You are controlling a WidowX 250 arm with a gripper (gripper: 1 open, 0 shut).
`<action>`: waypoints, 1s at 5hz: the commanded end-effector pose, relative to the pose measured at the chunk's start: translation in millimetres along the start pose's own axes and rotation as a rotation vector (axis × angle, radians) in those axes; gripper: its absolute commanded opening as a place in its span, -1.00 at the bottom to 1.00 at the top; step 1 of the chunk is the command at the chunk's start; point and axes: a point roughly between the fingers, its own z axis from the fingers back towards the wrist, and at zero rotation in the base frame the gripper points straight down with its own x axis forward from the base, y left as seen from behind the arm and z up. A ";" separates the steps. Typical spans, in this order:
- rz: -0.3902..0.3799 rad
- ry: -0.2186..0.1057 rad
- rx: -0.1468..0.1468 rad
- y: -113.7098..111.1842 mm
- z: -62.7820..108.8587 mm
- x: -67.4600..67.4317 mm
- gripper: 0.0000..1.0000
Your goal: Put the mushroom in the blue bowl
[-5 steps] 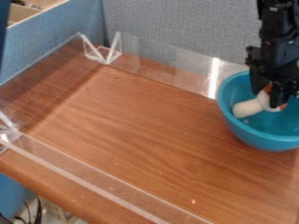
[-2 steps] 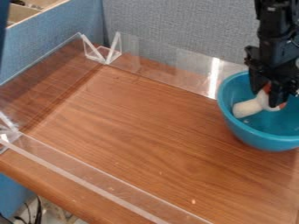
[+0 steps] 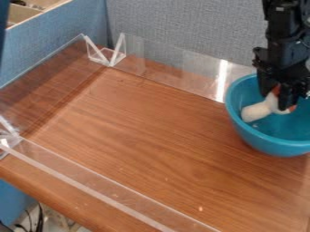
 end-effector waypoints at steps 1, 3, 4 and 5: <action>0.001 -0.071 0.028 7.0 28.9 6.6 -1.00; 0.007 -0.066 0.021 8.7 24.6 5.7 -1.00; 0.009 -0.062 0.017 9.6 21.8 5.2 -1.00; 0.012 -0.058 0.012 10.4 19.5 4.6 -1.00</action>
